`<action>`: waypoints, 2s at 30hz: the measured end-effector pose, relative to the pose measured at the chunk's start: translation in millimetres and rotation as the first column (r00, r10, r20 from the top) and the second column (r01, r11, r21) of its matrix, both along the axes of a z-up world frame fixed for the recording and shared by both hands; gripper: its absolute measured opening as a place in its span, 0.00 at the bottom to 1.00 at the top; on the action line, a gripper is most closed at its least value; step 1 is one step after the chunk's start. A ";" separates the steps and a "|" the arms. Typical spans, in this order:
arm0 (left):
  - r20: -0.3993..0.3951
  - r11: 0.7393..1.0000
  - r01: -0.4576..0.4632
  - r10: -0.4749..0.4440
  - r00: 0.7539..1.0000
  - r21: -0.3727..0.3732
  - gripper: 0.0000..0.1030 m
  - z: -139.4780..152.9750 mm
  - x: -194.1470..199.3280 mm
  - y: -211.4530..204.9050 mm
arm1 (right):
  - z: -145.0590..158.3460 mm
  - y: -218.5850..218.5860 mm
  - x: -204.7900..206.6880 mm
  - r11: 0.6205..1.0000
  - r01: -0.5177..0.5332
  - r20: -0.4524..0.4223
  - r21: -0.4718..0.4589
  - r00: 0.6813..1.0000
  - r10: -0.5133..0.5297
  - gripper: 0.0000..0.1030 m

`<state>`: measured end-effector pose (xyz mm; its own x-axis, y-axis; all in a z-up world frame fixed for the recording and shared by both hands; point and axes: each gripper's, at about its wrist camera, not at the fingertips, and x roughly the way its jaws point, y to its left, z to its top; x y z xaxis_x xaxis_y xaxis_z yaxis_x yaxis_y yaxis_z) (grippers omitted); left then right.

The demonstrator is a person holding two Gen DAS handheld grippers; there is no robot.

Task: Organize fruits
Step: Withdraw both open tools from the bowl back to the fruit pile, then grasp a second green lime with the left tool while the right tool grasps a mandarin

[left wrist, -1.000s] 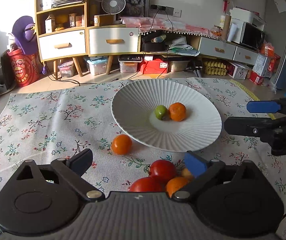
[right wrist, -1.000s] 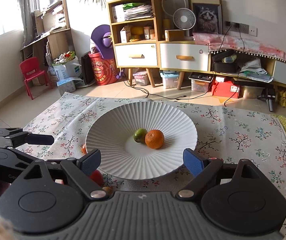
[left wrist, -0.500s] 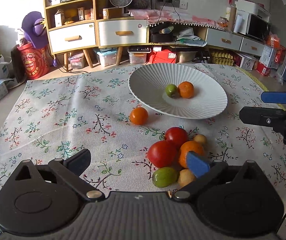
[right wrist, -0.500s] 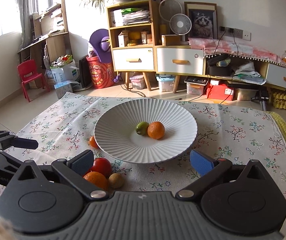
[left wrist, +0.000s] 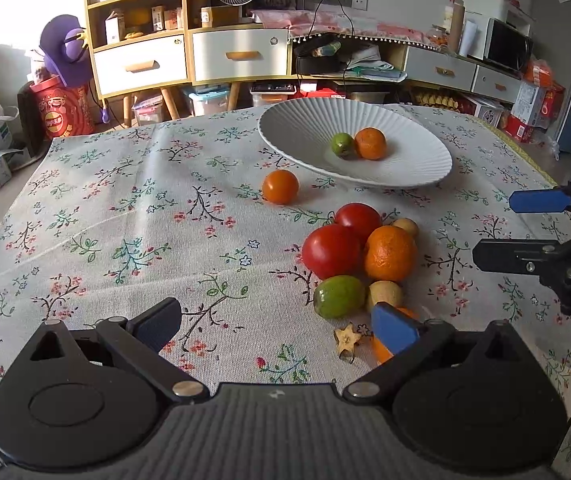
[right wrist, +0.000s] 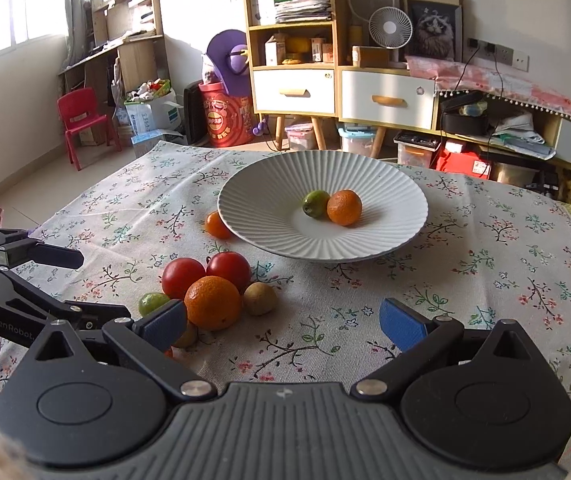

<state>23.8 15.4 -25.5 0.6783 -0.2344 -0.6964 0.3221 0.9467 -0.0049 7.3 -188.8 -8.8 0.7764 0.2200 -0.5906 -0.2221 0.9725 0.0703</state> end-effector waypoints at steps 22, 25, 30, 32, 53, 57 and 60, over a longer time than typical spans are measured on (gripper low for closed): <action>-0.090 0.991 0.011 -0.022 0.996 -0.131 0.62 -15.1 22.0 -3.3 | -12.2 20.3 9.2 0.998 -0.042 -0.085 0.051 0.995 0.047 0.97; -0.086 0.989 0.039 -0.052 0.995 -0.145 0.46 -13.9 22.0 -7.6 | -11.6 21.8 9.4 0.997 -0.056 -0.090 0.061 0.994 0.061 0.93; -0.080 0.988 0.069 -0.081 0.994 -0.142 0.23 -14.3 20.7 -12.8 | -11.1 24.4 11.4 0.994 -0.076 -0.105 0.076 0.991 0.083 0.83; -0.075 0.990 0.063 -0.072 0.995 -0.126 0.23 -13.4 20.0 -12.7 | -11.0 25.2 11.7 0.993 -0.081 -0.109 0.082 0.990 0.090 0.79; -0.091 0.996 0.019 -0.027 0.995 -0.089 0.23 -5.3 18.3 -2.8 | -15.5 36.2 26.8 0.988 -0.087 -0.148 0.126 0.983 0.105 0.51; -0.094 0.996 0.016 -0.025 0.995 -0.088 0.23 -5.8 18.9 -2.1 | -14.9 36.6 26.4 0.988 -0.088 -0.144 0.123 0.984 0.106 0.50; -0.095 0.996 0.016 -0.025 0.995 -0.088 0.23 -5.6 19.0 -2.5 | -14.9 36.1 26.0 0.988 -0.088 -0.144 0.126 0.984 0.106 0.50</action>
